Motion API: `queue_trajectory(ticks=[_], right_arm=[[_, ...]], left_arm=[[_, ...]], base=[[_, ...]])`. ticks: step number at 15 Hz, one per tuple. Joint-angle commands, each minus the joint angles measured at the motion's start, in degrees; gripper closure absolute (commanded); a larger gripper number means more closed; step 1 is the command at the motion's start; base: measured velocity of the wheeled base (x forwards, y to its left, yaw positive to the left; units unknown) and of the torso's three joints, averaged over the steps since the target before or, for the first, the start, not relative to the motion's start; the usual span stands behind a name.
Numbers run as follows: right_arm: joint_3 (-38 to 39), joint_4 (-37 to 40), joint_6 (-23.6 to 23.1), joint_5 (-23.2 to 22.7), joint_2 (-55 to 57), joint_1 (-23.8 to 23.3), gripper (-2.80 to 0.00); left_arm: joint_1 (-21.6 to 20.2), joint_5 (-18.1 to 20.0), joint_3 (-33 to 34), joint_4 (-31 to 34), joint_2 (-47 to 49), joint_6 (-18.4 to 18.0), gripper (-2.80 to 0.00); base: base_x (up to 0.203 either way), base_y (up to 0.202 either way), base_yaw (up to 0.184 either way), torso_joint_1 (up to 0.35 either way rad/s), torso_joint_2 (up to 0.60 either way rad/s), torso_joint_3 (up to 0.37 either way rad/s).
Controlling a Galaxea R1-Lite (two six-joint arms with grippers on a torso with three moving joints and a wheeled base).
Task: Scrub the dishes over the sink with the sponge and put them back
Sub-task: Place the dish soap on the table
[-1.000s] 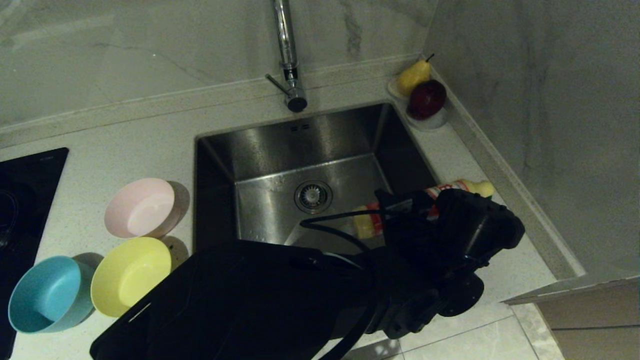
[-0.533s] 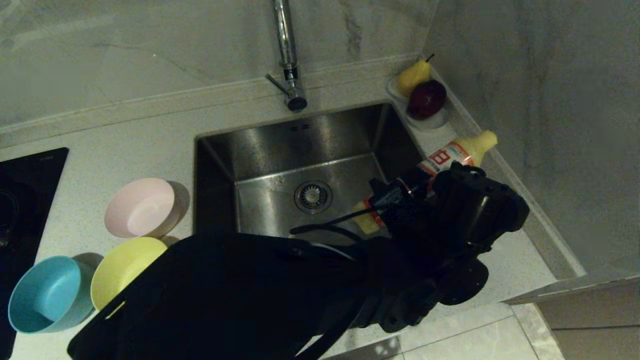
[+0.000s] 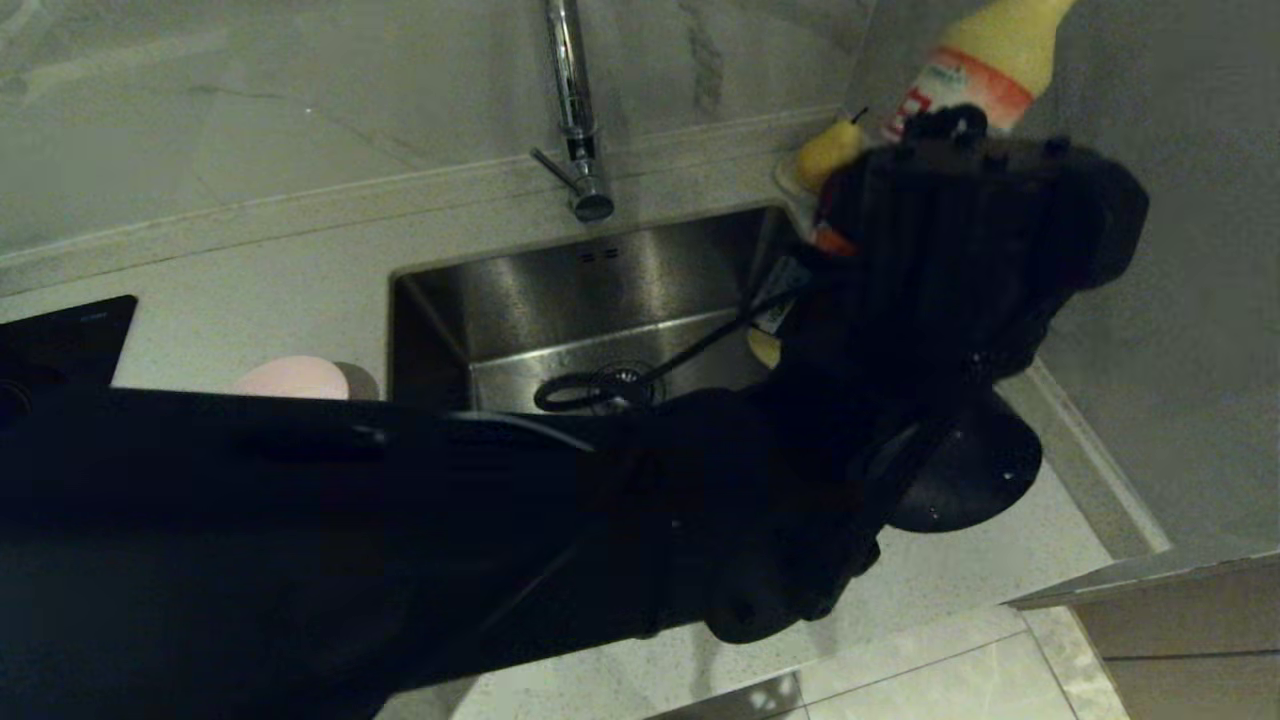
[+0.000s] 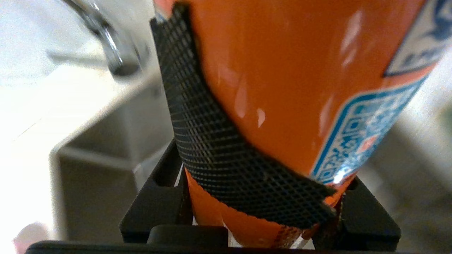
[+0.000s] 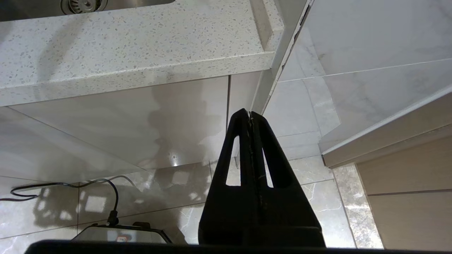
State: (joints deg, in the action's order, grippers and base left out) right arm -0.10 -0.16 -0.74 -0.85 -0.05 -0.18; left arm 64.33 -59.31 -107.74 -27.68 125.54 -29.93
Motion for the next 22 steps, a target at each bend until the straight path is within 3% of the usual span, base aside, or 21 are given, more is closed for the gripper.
queue_trajectory(ticks=[1, 5, 8, 15, 18, 20, 22], right_arm=[[0.01, -0.02, -0.05, -0.03, 0.05, 0.01, 0.00], [0.01, -0.02, -0.05, -0.03, 0.04, -0.08, 0.00], [0.01, -0.02, -0.05, -0.03, 0.00, 0.01, 0.00], [0.01, -0.02, -0.05, -0.03, 0.05, 0.01, 0.00], [0.01, -0.02, -0.05, -0.03, 0.05, 0.01, 0.00], [0.01, -0.02, -0.05, -0.03, 0.05, 0.01, 0.00], [0.01, -0.02, -0.05, -0.03, 0.04, 0.01, 0.00]], left_arm=[[1.35, 1.01, -0.01, -2.12, -6.48, -0.35, 0.00], [2.05, 4.59, -0.01, -3.56, -15.89, -0.42, 0.00], [2.11, 10.09, -0.01, -3.34, -23.00, -1.58, 0.00], [1.78, 13.74, 0.50, -3.19, -35.02, -2.49, 0.00], [-4.43, 13.73, 1.01, -1.05, -38.03, -2.16, 0.00], [-11.35, 14.65, 1.88, 2.96, -40.23, -0.45, 0.00], [-19.89, 18.45, 2.41, 8.84, -42.88, 3.10, 0.00]], base=[[0.000, 0.000, 0.000, 0.000, 0.00, 0.000], [0.000, 0.000, 0.000, 0.000, 0.00, 0.000], [0.000, 0.000, 0.000, 0.000, 0.00, 0.000], [0.000, 0.000, 0.000, 0.000, 0.00, 0.000], [0.000, 0.000, 0.000, 0.000, 0.00, 0.000], [0.000, 0.000, 0.000, 0.000, 0.00, 0.000], [0.000, 0.000, 0.000, 0.000, 0.00, 0.000]])
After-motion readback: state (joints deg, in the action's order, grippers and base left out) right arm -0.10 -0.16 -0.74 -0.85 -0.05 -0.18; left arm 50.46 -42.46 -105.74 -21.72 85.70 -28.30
